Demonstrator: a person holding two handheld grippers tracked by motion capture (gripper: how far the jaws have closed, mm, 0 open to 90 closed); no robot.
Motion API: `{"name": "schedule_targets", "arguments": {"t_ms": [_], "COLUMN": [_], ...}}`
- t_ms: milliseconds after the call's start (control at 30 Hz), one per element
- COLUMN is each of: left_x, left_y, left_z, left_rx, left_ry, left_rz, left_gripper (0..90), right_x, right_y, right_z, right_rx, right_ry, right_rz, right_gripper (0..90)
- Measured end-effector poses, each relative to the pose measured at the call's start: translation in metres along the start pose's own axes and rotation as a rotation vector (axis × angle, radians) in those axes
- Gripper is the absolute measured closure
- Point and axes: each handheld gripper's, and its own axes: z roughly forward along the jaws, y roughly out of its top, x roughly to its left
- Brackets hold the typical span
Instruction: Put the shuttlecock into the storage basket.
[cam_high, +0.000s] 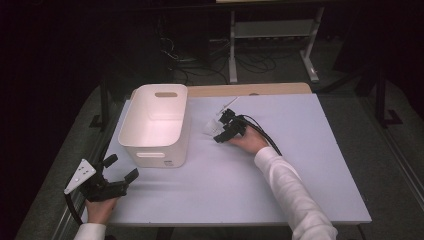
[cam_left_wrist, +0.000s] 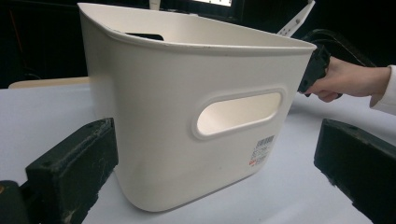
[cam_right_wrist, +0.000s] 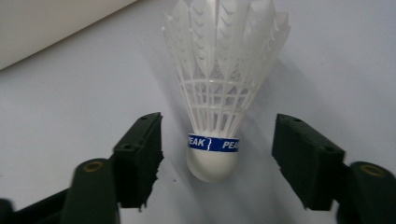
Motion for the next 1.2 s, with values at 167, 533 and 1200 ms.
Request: {"name": "schedule_targets", "arguments": {"t_ms": [167,533,1200], "left_x": [0.0,0.0,0.0], "left_y": [0.0,0.0,0.0], "left_z": [0.0,0.0,0.0], "left_rx": [0.0,-0.007,-0.002], "left_ry": [-0.001,-0.002,0.001], "left_rz": [0.0,0.001,0.002], "left_gripper": [0.0,0.0,0.0], "right_x": [-0.001,0.002,0.001], "right_y": [0.0,0.0,0.009], "right_z": [0.002,0.002,-0.031], "right_rx": [0.015,0.024,-0.054], "right_ry": [-0.003,-0.022,-0.001], "right_rz": [0.014,-0.009,0.034], "right_gripper": [48.5,64.0,64.0]}}
